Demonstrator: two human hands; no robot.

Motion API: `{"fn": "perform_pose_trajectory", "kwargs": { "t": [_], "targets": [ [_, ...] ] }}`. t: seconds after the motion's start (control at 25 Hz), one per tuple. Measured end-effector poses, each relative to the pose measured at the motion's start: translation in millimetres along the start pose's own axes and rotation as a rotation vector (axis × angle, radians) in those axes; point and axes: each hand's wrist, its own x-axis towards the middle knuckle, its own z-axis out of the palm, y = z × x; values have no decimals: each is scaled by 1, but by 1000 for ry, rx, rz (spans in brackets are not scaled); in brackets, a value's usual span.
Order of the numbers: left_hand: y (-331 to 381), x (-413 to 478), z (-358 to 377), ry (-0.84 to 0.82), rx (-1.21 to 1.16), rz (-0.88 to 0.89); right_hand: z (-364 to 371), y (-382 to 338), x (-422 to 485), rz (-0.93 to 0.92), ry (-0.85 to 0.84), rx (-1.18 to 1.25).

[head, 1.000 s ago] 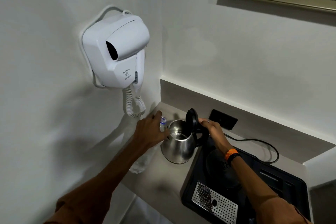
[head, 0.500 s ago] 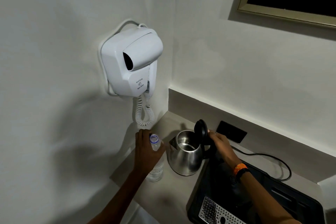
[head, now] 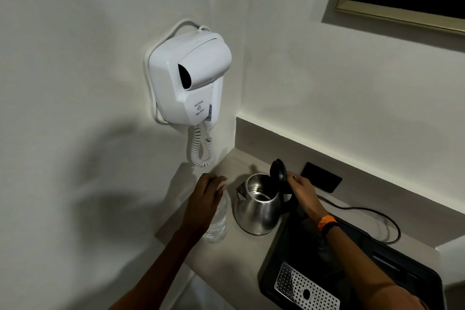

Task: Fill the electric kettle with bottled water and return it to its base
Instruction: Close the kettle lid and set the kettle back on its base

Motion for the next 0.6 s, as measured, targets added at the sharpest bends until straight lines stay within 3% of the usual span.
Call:
{"fn": "perform_pose_trajectory", "kwargs": {
  "t": [0.12,0.32,0.6],
  "targets": [
    [-1,-2,-3,-9,-129,-44,7,-4,4,-32,15,-183],
    [-2,-2,-2,20,-215,-82,35,-12,9,-76,-18,-920],
    [2,-8,-7,40,-275,-137,48,-7,17,-69,14,-958]
  ]
}}
